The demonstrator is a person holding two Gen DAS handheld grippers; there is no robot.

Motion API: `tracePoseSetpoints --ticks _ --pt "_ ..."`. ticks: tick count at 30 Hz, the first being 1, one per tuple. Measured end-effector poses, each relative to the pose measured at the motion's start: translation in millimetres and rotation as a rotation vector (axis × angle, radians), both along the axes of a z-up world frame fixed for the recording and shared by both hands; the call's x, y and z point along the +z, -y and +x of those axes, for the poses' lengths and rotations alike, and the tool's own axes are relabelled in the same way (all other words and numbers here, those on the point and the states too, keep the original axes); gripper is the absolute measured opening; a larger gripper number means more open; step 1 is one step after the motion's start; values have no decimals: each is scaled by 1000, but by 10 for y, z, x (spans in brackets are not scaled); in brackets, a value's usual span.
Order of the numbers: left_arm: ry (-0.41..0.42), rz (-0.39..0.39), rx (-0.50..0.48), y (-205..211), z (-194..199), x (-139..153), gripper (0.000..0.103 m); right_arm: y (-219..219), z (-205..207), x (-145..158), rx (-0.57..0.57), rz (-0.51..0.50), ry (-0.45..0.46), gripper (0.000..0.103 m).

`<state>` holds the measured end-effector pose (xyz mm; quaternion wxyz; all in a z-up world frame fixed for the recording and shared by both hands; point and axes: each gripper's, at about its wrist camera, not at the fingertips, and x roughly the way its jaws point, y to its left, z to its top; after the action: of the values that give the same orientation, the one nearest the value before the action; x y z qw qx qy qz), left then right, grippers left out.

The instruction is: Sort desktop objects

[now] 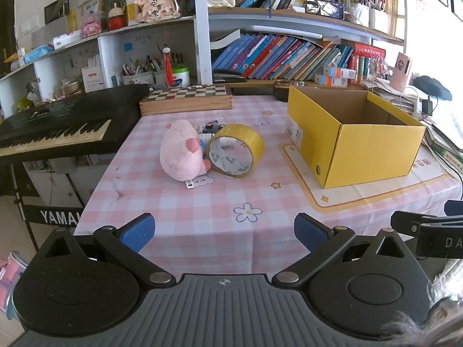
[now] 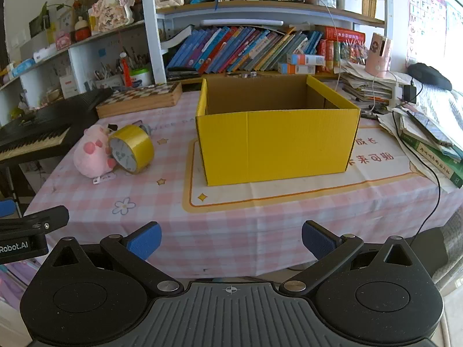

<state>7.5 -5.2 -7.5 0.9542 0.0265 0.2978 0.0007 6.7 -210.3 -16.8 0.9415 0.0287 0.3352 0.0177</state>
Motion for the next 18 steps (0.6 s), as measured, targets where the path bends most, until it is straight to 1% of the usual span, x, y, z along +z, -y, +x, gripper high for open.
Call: tracePoseSetpoints --ticks 18 --pt "-12 -8 4 15 10 9 103 9 -17 11 12 -3 -3 103"
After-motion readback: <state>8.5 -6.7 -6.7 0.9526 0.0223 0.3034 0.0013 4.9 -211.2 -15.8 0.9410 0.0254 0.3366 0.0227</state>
